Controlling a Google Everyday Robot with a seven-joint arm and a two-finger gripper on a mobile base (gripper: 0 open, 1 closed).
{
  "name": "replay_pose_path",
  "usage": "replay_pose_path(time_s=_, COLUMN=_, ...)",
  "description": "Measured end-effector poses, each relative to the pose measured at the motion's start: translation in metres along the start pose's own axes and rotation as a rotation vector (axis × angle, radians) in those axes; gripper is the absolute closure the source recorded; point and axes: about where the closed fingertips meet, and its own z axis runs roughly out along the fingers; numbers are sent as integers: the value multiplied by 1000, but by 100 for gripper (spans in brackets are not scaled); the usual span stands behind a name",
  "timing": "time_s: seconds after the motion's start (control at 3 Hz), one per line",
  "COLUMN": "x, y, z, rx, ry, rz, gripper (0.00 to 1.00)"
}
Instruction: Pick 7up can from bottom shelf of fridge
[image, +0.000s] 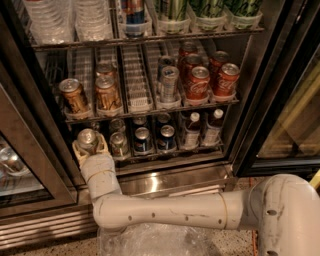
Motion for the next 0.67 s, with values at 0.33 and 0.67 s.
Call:
replay_pose_path(time_s=0.33, x=-16, y=-4, z=-27, rx=-119, ry=-8, rz=-14, gripper=100)
replay_pose_path(time_s=0.67, x=-28, y=-15, z=-55, rx=-168, ry=-19, rz=-38, gripper=100)
